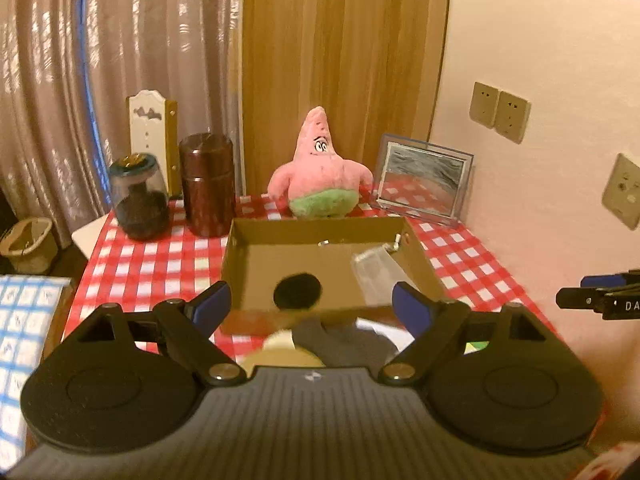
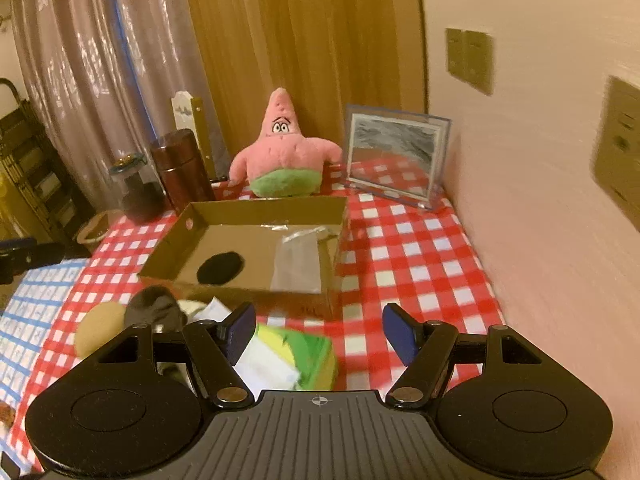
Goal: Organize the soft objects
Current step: 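Move the right gripper to the folded white towel and grasp it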
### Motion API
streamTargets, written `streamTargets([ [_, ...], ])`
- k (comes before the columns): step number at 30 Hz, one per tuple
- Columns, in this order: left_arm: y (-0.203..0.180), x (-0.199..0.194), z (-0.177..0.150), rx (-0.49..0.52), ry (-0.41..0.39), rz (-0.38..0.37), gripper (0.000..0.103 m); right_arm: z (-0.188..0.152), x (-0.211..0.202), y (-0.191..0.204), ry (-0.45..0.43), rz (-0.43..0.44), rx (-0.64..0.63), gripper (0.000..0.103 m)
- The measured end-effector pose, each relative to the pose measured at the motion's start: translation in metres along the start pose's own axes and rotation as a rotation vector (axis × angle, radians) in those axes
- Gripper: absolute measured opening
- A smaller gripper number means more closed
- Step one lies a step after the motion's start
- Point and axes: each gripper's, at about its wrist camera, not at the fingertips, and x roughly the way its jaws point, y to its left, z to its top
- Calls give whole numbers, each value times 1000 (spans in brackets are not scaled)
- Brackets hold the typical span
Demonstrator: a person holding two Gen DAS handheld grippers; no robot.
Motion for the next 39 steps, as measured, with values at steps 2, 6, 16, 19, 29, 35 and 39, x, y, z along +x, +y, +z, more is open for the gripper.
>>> streamTargets([
  [2, -5, -18, -12, -2, -6, 7, 86, -12, -17, 0, -4, -3, 15, 70],
  [6, -11, -47, -33, -27, -8, 12, 86, -35, -46, -2, -19, -4, 58, 70],
  [16, -15, -85, -99, -149, 40, 70, 86, -98, -99, -16, -42, -64, 152, 70],
  [19, -18, -87, -118, -177, 71, 72, 86, -114, -108, -23, -40, -95, 189, 70],
  [29, -25, -75, -139, -173, 134, 56, 86, -137, -104, -40, 6, -115, 269, 70],
  [35, -23, -62, -142, -180, 153, 54, 86, -136, -94, -46, 14, -106, 302, 70],
  [39, -22, -51, -145, -183, 173, 54, 86, -133, -81, -50, 19, -104, 330, 70],
])
